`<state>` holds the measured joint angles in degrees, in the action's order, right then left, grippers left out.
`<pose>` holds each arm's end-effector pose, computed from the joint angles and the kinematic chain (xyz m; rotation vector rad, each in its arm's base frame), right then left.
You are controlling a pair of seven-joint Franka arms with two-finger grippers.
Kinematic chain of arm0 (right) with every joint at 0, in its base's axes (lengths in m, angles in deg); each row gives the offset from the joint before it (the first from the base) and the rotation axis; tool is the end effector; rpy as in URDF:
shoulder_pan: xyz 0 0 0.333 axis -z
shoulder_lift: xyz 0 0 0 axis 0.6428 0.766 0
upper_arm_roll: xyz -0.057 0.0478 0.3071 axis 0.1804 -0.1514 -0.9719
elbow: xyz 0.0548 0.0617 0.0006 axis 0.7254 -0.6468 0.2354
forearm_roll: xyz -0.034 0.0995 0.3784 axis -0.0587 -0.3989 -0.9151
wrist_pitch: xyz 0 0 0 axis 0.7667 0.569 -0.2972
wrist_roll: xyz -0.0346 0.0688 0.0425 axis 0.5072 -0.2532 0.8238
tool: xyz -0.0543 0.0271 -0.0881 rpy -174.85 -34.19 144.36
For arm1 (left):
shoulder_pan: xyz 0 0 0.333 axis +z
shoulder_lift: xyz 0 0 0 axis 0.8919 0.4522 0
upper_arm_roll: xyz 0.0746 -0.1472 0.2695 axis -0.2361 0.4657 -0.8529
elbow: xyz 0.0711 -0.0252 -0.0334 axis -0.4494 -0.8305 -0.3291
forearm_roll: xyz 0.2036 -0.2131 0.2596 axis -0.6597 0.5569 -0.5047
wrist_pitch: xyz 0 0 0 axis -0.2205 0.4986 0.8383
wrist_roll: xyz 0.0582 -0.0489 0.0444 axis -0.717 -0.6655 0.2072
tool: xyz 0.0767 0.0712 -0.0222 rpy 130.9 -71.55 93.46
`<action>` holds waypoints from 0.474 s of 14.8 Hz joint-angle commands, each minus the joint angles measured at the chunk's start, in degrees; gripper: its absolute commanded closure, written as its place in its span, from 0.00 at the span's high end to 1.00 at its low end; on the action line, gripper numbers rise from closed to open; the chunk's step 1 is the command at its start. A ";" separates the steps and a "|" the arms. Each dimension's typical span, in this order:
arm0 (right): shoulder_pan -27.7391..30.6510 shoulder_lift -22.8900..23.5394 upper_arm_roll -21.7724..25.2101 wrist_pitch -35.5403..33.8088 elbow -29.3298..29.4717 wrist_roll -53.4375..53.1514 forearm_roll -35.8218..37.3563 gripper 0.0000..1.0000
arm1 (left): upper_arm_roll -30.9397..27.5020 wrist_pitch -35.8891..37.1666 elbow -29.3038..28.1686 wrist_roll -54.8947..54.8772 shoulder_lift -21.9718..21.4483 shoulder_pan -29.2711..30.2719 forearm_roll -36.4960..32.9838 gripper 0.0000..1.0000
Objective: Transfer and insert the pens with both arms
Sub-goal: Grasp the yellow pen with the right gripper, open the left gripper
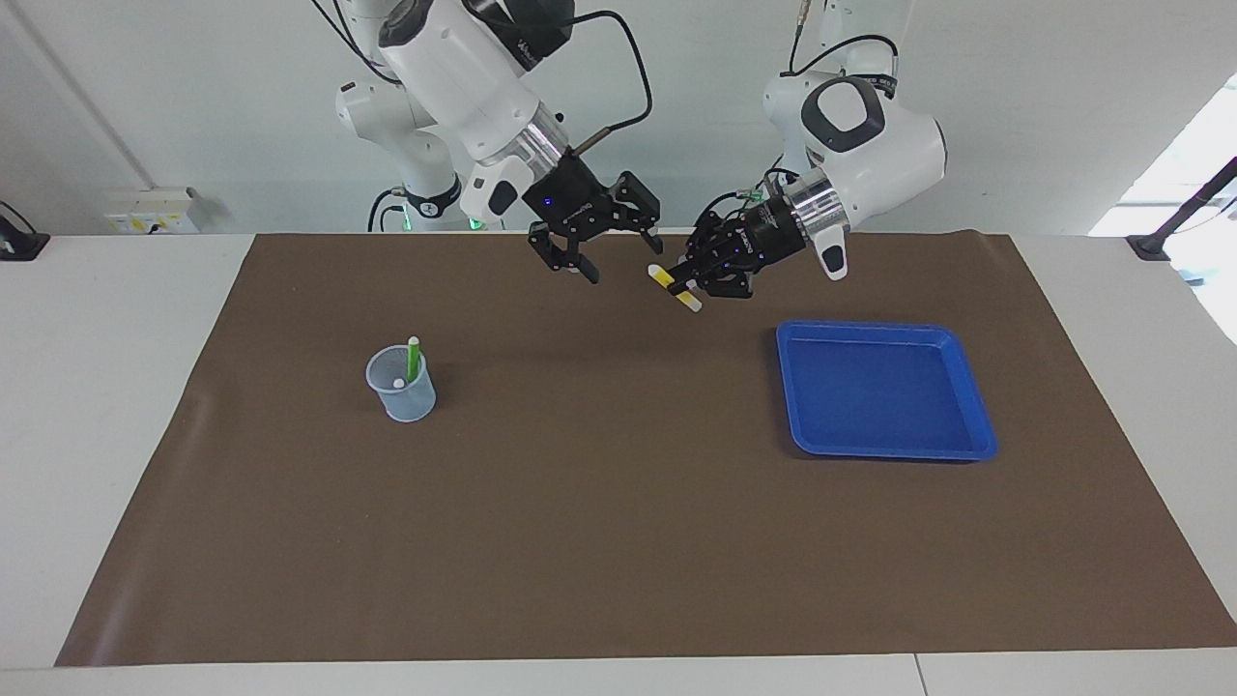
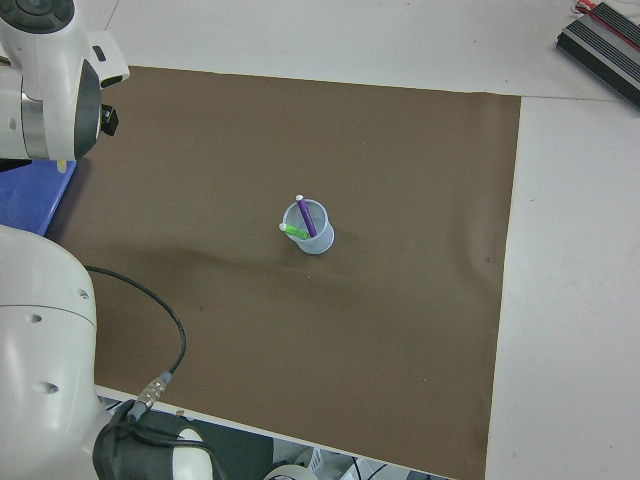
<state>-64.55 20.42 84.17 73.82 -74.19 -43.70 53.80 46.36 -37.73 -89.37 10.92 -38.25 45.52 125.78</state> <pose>0.5445 0.3216 0.5795 -2.5539 0.0421 -0.1390 0.4824 -0.2586 0.5035 1.4208 1.7085 -0.9022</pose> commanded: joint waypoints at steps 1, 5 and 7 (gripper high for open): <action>-1.03 0.58 0.12 0.70 0.24 1.32 1.11 1.00 | -0.52 -1.42 -2.37 0.50 -2.19 -0.86 1.82 0.00; -1.74 0.50 0.12 0.35 0.06 1.50 1.28 0.79 | -0.52 -1.50 -2.54 0.50 -2.27 -1.04 2.00 0.00; -1.74 0.41 0.12 0.00 -0.11 1.59 2.33 0.22 | -0.52 -1.42 -2.81 0.50 -2.45 -0.95 2.09 0.00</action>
<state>-66.16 21.14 84.16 74.21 -74.11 -43.13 54.86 46.36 -37.85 -89.74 10.92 -38.45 45.48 126.61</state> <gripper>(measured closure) 0.088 0.833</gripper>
